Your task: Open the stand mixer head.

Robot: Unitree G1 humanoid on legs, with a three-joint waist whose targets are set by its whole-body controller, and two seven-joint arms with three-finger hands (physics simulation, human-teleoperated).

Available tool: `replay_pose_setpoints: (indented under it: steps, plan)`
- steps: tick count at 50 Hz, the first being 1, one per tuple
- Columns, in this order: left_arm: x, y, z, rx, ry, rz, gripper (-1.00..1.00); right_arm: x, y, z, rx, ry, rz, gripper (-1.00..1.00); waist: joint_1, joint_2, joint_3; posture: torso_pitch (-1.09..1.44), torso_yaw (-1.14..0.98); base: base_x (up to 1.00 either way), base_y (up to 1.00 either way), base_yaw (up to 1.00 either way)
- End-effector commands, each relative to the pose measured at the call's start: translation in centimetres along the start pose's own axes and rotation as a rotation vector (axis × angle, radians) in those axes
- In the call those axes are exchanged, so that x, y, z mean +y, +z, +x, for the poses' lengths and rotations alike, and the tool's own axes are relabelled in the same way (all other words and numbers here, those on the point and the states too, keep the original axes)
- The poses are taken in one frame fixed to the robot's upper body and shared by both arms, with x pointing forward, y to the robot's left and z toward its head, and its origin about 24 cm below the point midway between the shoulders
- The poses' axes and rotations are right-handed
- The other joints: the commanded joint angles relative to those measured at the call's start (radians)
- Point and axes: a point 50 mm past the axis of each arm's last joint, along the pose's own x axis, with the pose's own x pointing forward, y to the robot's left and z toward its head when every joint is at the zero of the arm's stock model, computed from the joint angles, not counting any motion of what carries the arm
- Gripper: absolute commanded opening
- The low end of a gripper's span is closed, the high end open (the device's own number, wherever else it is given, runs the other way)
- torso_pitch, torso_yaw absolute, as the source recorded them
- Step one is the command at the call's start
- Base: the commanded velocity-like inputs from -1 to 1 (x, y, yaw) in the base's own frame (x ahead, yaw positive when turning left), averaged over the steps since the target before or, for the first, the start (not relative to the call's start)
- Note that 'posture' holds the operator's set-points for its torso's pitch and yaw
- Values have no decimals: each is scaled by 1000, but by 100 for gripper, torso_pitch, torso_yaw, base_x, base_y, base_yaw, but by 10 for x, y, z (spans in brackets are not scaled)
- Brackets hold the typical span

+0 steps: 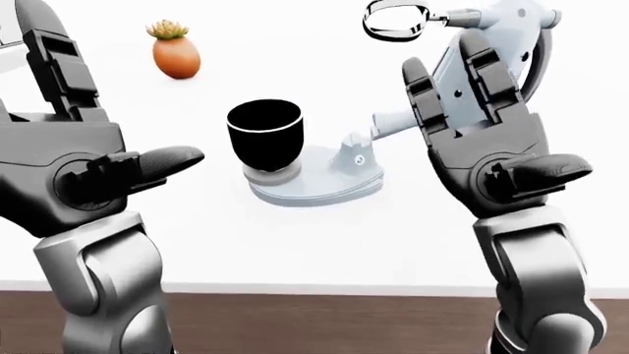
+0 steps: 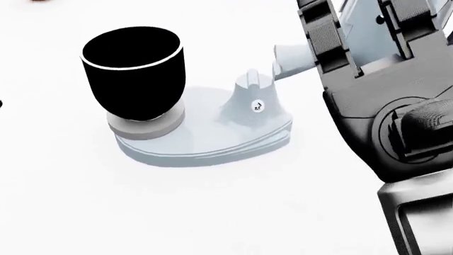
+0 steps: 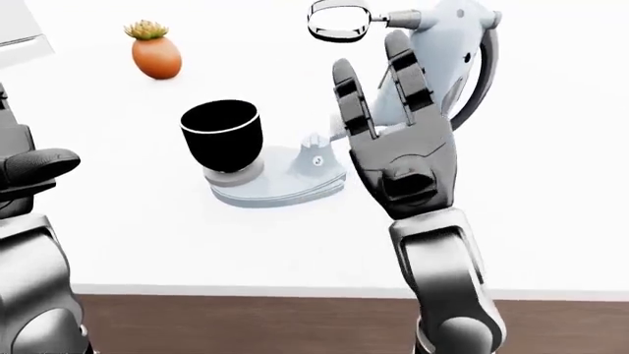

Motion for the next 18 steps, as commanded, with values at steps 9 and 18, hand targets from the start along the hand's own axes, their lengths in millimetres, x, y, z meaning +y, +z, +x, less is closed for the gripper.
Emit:
replay_pose_setpoints:
  steps: [9, 18]
  plan:
    - [-4, 8, 4, -51, -27, -10, 100, 12, 7, 0, -35, 81, 23, 100, -2, 0, -11, -16, 0, 0, 0, 0]
    - [-4, 7, 3, -51, -26, -10, 100, 15, 7, 0, -29, 97, 15, 100, -2, -1, -8, -16, 0, 0, 0, 0]
